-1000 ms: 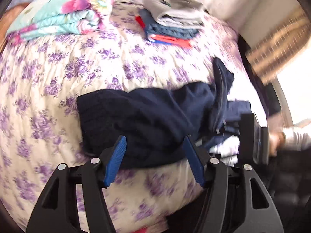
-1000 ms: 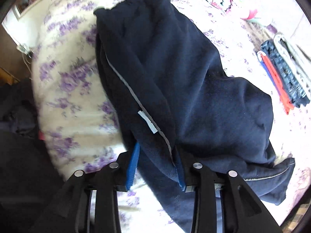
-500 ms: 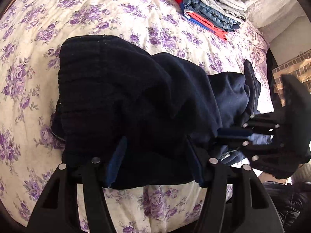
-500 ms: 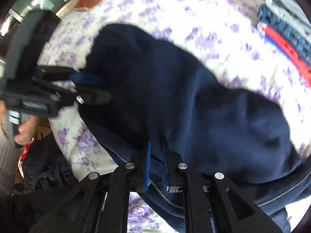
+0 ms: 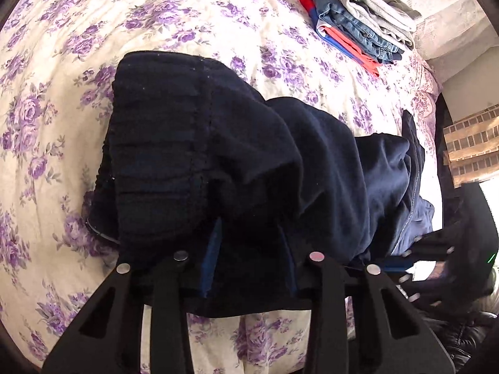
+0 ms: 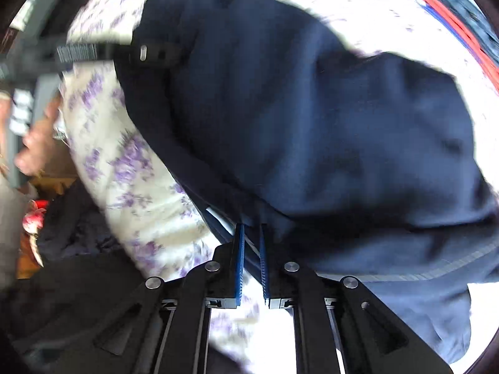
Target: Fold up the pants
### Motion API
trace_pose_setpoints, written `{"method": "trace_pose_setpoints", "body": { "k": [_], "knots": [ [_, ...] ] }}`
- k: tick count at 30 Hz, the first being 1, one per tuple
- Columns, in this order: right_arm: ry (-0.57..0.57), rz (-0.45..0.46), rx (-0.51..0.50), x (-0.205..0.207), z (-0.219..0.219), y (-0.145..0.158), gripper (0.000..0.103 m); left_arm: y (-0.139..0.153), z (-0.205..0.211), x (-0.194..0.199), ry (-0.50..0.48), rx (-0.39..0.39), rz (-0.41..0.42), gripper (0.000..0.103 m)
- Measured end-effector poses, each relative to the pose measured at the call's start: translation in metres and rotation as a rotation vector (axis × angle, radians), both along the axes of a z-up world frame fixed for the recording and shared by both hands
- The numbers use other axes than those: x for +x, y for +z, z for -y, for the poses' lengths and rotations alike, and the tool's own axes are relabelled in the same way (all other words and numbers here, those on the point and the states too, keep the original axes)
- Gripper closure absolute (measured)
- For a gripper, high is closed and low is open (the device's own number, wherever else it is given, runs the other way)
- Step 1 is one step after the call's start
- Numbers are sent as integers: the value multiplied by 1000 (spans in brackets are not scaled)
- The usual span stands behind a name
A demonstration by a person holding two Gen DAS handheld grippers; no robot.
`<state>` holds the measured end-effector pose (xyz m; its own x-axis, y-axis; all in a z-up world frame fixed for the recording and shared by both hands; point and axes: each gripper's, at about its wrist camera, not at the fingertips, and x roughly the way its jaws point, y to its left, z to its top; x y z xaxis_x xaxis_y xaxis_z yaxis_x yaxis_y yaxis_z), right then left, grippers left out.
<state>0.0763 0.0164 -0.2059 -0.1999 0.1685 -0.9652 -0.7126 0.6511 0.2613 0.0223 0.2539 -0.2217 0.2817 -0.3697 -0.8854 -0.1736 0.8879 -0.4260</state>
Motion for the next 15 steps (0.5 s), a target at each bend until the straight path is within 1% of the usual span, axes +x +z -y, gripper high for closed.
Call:
{"method": "trace_pose_setpoints", "body": {
  "k": [1,2,3,4,5,6,8,9,10,11,13,15],
  "knots": [
    [-38,3,18,16,10,17,79,1,0,-1,3,-2,-4,69],
    [-84,17,31,39,24,31,69,3,-1,-3,5,-1,-8,69],
    [-145,51,28,62,41,46,54,6,0,-4,3,11,-8,69],
    [-214,102,12,88,61,60,47,10,2,-7,1,32,-5,69],
    [-281,157,-21,114,83,69,44,14,4,-9,-4,61,-4,69],
    [-343,200,-75,142,106,73,39,18,6,-10,-7,76,-3,69],
    [-492,231,-216,196,155,67,39,27,10,-15,-4,64,17,69],
    [-565,223,-279,221,176,60,39,30,12,-17,-1,55,32,69],
    [-631,196,-328,244,196,50,39,36,15,-18,0,49,48,69],
    [-681,157,-354,264,210,39,39,41,20,-18,-4,44,63,69],
    [-787,75,-363,286,233,17,39,47,30,-16,-16,39,74,69],
    [-864,22,-354,302,244,-1,40,44,41,-9,-33,44,53,69]
  ]
}}
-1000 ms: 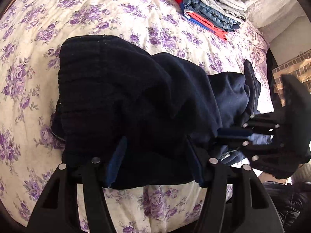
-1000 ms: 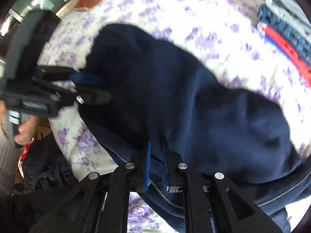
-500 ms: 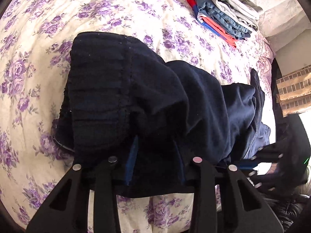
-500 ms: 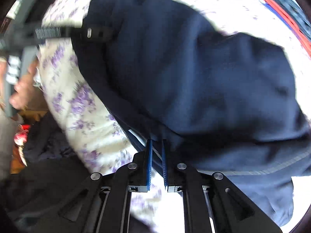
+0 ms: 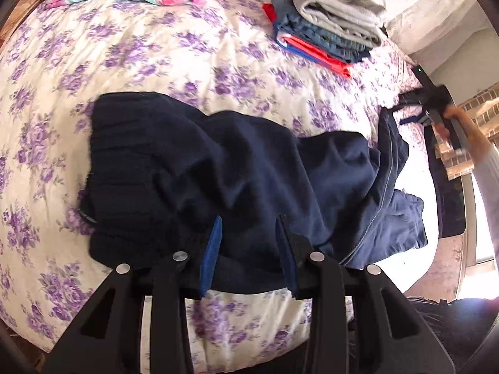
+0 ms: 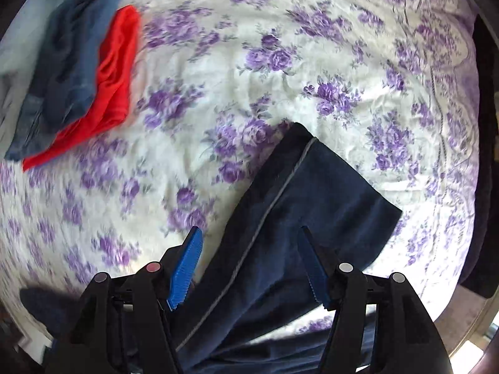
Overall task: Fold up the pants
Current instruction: 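Hold the waistband with the left gripper while the right gripper folds the leg ends over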
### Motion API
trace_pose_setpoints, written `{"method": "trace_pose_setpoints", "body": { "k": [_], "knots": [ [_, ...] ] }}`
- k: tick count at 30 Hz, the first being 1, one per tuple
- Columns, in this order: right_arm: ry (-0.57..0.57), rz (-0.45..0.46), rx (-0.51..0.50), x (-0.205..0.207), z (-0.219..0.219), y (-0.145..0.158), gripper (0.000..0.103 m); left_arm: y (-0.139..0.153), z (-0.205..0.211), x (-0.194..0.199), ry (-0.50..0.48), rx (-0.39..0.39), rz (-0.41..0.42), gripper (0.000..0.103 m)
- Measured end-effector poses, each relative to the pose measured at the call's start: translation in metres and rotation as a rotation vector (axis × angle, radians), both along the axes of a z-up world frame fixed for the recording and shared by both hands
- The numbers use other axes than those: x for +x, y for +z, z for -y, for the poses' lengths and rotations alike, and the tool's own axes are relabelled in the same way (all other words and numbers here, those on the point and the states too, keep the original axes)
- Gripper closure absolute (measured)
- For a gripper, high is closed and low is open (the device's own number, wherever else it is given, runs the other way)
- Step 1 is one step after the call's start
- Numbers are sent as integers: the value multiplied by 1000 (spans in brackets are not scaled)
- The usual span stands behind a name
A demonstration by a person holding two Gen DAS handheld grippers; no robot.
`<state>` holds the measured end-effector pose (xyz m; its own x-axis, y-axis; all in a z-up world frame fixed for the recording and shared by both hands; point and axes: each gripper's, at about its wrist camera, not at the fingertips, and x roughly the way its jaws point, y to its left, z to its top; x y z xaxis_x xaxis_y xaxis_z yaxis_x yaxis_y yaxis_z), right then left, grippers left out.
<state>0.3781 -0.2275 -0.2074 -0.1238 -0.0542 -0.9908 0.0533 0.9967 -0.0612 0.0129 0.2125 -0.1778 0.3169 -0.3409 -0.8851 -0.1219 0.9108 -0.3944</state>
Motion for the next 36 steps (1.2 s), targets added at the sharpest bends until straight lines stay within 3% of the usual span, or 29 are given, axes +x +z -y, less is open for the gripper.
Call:
{"method": "trace_pose_setpoints", "body": {
  "k": [5,9,14,19,23,28,31,33,35,36],
  "knots": [
    [-85,-56,-157,22,8,-41,44,-28,26,14,-39,13,-92,69],
    [-93,-15,-106,15,16,-40,89,-49,32,22,-28,32,-159,69],
    [-93,135,32,-22,44,28,90,-46,34,21,-45,41,-165,69],
    [-165,311,140,-108,105,105,90,-28,60,21,-150,65,-134,69],
    [-293,405,209,-197,171,116,90,-16,96,27,-258,52,-99,69],
    [-438,449,257,-300,213,89,90,-7,140,34,-402,49,-90,69],
    [-525,419,260,-344,231,42,90,-3,159,38,-466,56,-97,68],
    [-557,404,287,-363,242,0,90,-14,171,39,-520,62,-126,61],
    [-595,328,303,-376,248,-44,90,-37,181,42,-555,79,-193,59],
    [-630,337,331,-383,251,-54,90,-52,182,43,-563,66,-250,59]
  ]
}}
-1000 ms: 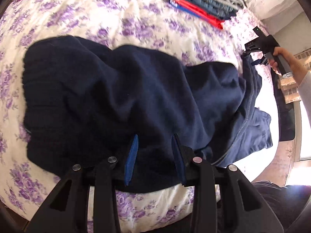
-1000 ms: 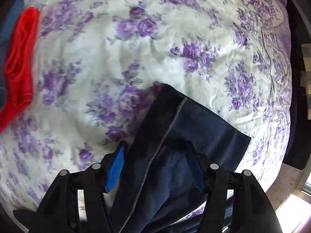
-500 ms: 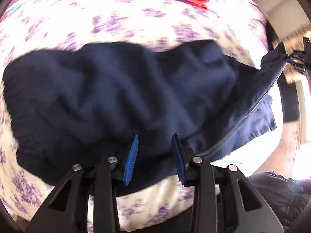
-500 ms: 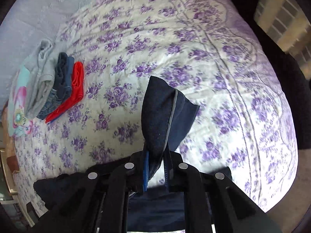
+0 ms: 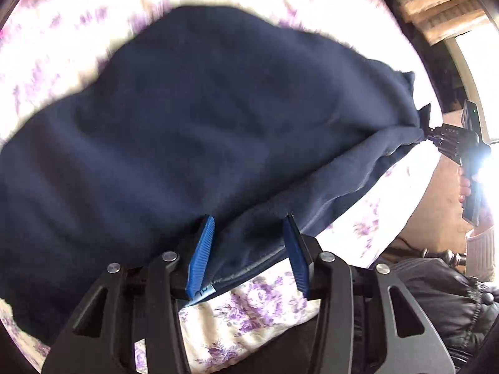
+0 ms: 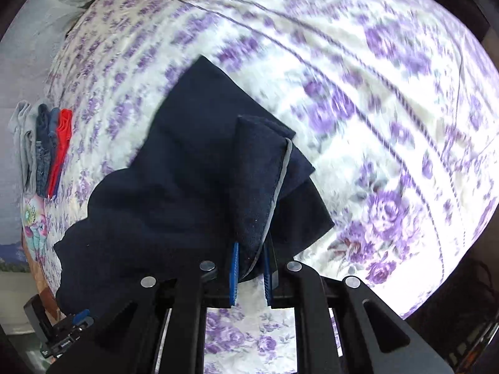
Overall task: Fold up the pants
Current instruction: 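Hold the waistband with the left gripper while the right gripper folds the leg ends over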
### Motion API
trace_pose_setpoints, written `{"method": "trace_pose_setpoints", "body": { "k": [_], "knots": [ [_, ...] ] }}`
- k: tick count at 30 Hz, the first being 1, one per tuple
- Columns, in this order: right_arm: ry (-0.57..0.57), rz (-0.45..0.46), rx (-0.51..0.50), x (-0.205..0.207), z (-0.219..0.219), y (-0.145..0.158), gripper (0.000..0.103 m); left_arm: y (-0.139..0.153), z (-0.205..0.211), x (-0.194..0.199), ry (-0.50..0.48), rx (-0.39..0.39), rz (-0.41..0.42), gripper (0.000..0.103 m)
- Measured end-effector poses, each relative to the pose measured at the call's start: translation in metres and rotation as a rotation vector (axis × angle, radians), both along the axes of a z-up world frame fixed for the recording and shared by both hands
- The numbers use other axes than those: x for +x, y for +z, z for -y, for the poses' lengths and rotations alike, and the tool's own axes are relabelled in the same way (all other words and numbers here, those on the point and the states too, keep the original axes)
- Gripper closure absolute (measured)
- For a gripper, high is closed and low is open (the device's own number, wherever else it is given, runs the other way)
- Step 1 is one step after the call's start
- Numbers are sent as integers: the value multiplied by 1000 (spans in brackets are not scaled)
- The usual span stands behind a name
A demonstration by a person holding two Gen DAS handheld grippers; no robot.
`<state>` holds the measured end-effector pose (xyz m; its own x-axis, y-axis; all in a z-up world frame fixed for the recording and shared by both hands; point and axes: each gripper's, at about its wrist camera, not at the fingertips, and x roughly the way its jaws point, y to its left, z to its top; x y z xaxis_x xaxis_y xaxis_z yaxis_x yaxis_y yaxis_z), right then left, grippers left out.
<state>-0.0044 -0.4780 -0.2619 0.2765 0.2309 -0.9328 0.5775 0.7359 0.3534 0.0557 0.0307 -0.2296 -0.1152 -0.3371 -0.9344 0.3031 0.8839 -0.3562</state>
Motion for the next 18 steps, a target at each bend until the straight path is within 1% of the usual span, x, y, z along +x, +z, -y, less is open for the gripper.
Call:
{"method": "trace_pose_setpoints", "body": {
  "k": [1,2,3,4,5,6,7,9,10,11,12,13,14,16,17,18],
  "knots": [
    [-14,26,11,-3,2,0,90,-5,0,0,3,-4,-5,59],
    [-13,31,12,-4,2,4,90,-4,-1,0,5,-18,-1,58],
    [-11,25,10,-3,2,8,85,-1,0,2,11,-25,-5,58],
    [-1,7,14,-2,2,12,75,3,-2,2,21,-35,-15,58],
    [19,-24,5,0,2,18,69,7,-5,2,30,-48,-18,58],
    [39,-58,-36,1,0,26,59,14,-8,3,39,-69,-6,58],
    [58,-99,-138,2,-3,38,53,23,-10,3,44,-87,17,58],
    [131,-164,-380,11,-16,66,52,37,-9,6,60,-119,57,58],
    [173,-179,-499,18,-26,80,52,41,-5,10,67,-137,67,58],
    [221,-160,-579,26,-38,92,51,42,-2,12,72,-147,76,57],
    [278,-116,-607,38,-52,104,48,39,-3,15,76,-144,77,57],
    [344,-60,-583,52,-69,115,45,32,2,17,78,-137,61,57],
    [413,-2,-522,67,-90,123,45,24,6,19,77,-135,38,57],
    [576,115,-331,101,-141,128,40,9,11,17,69,-132,-17,57],
    [666,154,-235,122,-170,127,39,4,14,12,62,-118,-22,57],
    [758,179,-164,139,-202,122,39,4,18,7,57,-106,-6,54]
  ]
}}
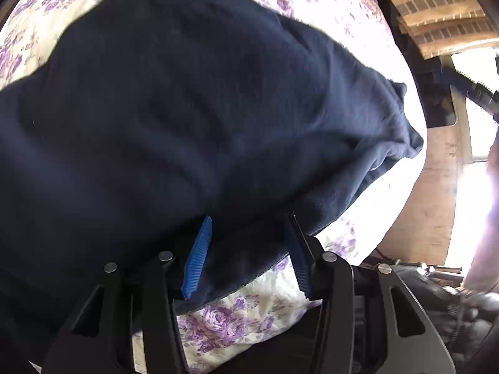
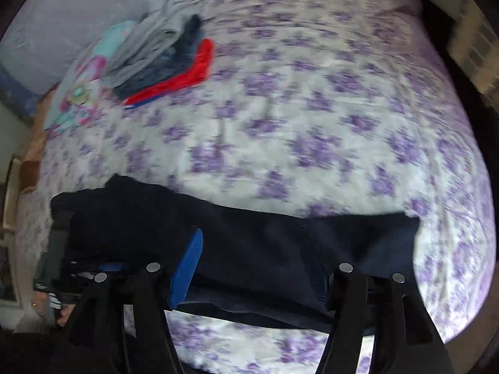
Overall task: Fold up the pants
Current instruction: 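Hold the waistband with the left gripper while the right gripper folds the leg ends over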
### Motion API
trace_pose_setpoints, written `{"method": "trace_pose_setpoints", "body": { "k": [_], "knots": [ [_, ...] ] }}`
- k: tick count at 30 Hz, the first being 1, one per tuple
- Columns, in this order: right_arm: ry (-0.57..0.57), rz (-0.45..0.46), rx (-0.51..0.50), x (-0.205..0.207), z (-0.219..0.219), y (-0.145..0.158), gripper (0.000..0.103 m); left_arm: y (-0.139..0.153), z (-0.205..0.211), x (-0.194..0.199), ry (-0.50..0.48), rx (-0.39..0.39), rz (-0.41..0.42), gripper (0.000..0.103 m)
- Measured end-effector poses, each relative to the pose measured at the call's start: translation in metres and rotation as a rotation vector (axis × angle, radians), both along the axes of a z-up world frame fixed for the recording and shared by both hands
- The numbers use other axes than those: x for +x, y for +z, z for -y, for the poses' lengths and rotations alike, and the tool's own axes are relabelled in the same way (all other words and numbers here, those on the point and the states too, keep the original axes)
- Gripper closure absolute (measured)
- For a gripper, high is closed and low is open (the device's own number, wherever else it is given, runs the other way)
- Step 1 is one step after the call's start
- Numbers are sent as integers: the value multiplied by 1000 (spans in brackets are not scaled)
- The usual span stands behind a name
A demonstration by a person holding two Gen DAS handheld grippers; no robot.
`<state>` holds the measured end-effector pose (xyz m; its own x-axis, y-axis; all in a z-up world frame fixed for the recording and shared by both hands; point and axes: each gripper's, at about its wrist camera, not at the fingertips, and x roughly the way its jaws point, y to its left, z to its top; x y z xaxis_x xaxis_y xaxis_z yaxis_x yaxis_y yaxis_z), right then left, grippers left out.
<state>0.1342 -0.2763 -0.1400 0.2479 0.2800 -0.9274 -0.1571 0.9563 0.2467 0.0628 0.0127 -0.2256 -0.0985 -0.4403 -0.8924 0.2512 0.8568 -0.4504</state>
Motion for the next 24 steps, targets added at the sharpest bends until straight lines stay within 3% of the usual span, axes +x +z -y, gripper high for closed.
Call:
{"method": "trace_pose_setpoints", "body": {
  "k": [2,5,8,10,12,15,18,24],
  "knots": [
    [195,24,51,30,-67,-9,39,4,2,-8,-3,-23,-4,48],
    [461,24,96,60,-151,-29,39,4,-2,-15,25,-36,-29,47],
    [594,-50,77,84,-198,-56,39,0,-4,-17,64,-45,-47,47],
    [646,-121,68,94,-210,-75,39,-2,-9,-16,93,-58,-63,48],
    [688,-249,77,93,-213,-96,40,-2,-15,-13,120,-56,-75,49],
    [811,-385,118,71,-211,-99,44,1,-25,-12,144,-24,-70,50],
    [904,-422,200,54,-211,-84,44,1,-30,-9,165,-11,-68,50],
    [826,-321,234,80,-235,-104,44,-5,-40,-2,176,-13,-93,50]
  ]
}}
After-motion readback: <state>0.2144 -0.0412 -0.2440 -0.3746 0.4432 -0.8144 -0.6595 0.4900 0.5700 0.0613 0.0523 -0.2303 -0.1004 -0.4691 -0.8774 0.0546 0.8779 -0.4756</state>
